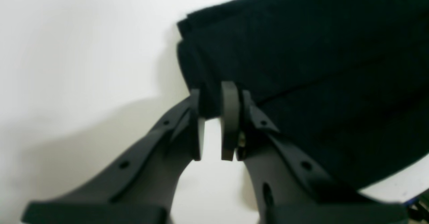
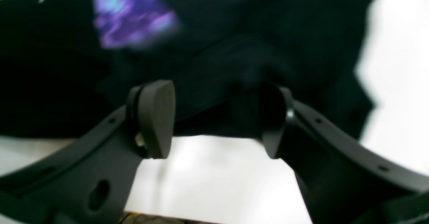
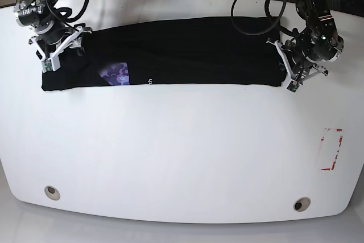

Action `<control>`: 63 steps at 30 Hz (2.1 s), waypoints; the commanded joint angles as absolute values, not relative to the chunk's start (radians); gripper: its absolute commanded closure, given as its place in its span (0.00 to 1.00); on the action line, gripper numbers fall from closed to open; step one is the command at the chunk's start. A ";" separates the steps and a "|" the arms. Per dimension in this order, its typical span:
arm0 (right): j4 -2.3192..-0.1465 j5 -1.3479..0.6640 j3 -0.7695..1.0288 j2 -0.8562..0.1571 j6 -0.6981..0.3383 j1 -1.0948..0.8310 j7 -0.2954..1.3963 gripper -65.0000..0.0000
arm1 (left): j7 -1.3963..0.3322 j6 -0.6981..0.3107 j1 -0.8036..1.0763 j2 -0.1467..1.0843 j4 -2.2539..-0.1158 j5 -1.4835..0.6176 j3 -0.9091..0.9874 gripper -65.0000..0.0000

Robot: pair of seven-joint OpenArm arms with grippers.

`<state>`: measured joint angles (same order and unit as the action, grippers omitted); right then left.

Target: Layout the t-shirt on the table in an organized manner, then fold the t-shirt properly

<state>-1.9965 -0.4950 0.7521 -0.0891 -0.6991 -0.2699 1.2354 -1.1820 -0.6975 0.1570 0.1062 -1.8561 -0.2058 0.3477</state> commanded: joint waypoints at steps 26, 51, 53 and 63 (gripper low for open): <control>-1.732 -0.404 0.639 -0.153 -0.698 -0.162 1.078 0.61 | -1.073 -0.698 0.211 0.114 -1.825 -0.213 0.354 0.89; -1.971 -0.351 0.648 -0.151 -0.698 -0.101 1.198 0.61 | -1.073 -0.698 0.194 0.113 -1.831 -0.216 0.351 0.89; -1.956 -0.351 0.647 -0.151 -0.698 -0.099 1.196 0.61 | -1.073 -0.698 0.194 0.113 -1.831 -0.217 0.354 0.89; -1.753 -0.351 0.639 -0.154 -0.698 -0.091 1.053 0.61 | -1.073 -0.698 0.191 0.105 -1.833 -0.217 0.389 0.89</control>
